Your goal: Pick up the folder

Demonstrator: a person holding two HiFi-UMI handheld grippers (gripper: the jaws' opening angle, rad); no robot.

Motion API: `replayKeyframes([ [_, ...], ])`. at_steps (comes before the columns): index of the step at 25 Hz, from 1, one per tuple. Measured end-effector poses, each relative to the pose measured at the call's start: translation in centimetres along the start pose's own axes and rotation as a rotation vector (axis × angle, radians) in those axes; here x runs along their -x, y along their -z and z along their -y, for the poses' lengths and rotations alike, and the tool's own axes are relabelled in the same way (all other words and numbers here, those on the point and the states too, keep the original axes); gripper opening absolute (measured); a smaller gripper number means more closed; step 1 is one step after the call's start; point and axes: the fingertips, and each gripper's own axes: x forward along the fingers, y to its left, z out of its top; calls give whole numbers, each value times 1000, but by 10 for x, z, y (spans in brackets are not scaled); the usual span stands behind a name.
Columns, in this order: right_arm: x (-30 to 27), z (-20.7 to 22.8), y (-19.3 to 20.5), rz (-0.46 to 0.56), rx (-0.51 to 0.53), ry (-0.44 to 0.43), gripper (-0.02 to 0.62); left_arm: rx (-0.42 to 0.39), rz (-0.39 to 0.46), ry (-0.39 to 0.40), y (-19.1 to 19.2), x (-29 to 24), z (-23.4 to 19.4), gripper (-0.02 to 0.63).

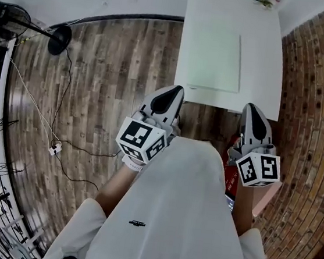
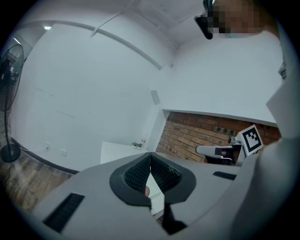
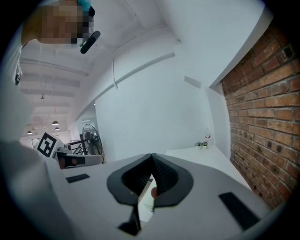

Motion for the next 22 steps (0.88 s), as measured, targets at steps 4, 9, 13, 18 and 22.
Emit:
replayKeyframes([
  [4,-18,7,-8,7,4,34,8,8,-15,34,-3,-21,-8,20],
  [9,-36,11,-16,24,58,37,6,11,-15,56,-10,-42,-20,20],
  [13,-42,24,-19,14,55,35,6,-1,-11,46,-16,-56,-18,20],
  [18,-65,48,-27,-12,50,21,6,9,-26,16,-25,-79,-24,20],
  [22,-88,57,-39,-33,48,1,6,-10,-69,-15,-33,-96,-34,20],
])
